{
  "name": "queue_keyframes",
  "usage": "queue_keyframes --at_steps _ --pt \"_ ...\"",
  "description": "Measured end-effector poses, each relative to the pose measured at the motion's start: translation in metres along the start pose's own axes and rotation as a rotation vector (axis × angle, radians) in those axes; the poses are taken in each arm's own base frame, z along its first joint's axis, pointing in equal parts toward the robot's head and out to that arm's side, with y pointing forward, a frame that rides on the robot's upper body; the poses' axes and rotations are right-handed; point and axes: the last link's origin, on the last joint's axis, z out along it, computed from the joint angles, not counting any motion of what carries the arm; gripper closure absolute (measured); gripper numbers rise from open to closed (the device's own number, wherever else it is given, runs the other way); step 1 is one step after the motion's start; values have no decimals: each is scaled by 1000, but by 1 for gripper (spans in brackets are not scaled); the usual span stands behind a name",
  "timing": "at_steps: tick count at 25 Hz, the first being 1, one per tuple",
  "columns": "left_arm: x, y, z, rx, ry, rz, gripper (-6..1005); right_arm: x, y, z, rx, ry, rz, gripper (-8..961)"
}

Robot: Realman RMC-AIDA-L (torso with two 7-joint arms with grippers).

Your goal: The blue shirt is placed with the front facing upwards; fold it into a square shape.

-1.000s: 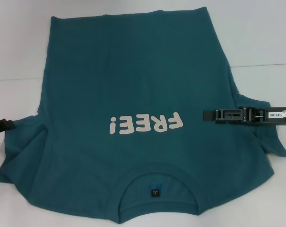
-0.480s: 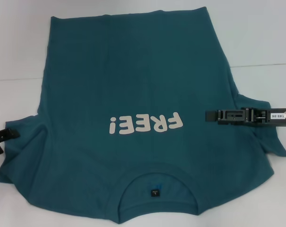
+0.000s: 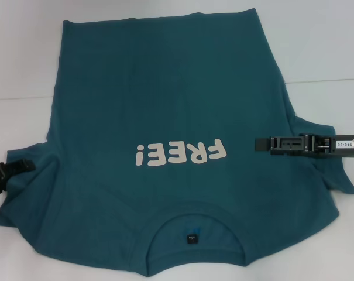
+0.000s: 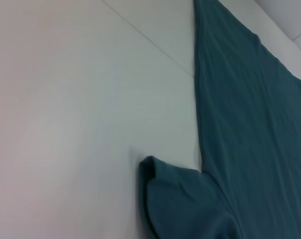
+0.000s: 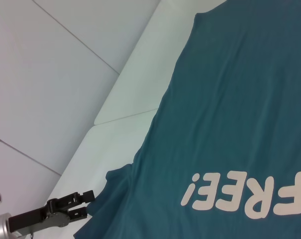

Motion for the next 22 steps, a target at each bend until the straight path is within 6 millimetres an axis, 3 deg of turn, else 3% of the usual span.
queue_keyframes --at_steps 15,22 --pt "1 3 0 -3 -21 -6 243 -1 -1 -3 -3 -14 10 86" --pt "1 1 0 18 -29 -1 500 -2 -1 -4 -2 -19 12 86"
